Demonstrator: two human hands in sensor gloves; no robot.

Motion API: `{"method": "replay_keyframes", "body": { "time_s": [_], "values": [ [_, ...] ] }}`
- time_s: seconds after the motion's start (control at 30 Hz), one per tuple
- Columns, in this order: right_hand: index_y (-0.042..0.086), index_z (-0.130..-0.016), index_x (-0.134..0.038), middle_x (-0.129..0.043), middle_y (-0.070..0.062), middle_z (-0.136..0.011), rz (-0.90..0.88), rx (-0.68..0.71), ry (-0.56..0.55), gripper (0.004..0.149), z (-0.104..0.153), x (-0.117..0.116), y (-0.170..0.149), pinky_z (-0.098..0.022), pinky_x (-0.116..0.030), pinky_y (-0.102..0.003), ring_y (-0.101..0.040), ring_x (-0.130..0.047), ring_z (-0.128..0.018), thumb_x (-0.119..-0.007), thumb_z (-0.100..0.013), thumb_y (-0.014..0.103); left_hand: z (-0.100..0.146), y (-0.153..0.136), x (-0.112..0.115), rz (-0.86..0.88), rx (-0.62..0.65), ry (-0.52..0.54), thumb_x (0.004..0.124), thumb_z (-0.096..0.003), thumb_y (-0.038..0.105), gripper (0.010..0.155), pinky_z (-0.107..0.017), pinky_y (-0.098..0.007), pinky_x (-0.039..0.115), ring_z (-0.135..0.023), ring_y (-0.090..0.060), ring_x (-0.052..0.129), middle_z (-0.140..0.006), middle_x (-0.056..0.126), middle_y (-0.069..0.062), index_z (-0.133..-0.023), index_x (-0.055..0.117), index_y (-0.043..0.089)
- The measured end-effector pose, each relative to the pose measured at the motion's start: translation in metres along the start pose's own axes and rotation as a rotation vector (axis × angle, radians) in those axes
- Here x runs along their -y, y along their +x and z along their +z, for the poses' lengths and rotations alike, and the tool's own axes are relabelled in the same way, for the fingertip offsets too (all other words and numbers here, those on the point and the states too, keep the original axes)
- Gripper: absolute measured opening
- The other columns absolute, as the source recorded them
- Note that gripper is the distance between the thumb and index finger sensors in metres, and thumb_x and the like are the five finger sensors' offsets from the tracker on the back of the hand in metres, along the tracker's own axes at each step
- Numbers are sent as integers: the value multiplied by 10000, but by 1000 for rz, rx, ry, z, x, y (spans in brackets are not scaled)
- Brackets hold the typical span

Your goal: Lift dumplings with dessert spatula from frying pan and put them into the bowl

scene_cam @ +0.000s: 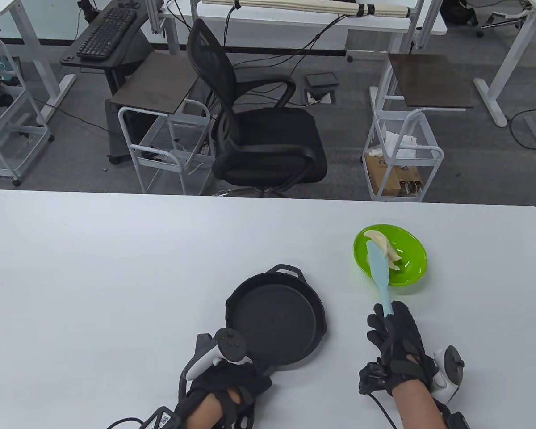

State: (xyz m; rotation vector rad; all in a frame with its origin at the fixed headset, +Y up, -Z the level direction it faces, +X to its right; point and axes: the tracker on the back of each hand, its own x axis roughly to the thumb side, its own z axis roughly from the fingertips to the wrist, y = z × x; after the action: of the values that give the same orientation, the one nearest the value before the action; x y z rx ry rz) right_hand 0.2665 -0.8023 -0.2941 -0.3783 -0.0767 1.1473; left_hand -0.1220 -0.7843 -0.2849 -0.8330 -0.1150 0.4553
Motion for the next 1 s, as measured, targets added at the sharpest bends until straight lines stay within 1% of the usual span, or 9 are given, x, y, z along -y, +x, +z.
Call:
{"method": "replay_keyframes", "body": {
  "time_s": [1.0],
  "values": [
    [147,-1093,-358,-565,-188,-1098,-113,-6,-91,632,5,7,8,-708,-516,-641,-465,-668,-923,-687,-587,334,0,0,0,0,0,0,692,-467,684,650,-453,-461,775,-419,-203,1023,-583,1045,88,-942,681,239]
  ]
}}
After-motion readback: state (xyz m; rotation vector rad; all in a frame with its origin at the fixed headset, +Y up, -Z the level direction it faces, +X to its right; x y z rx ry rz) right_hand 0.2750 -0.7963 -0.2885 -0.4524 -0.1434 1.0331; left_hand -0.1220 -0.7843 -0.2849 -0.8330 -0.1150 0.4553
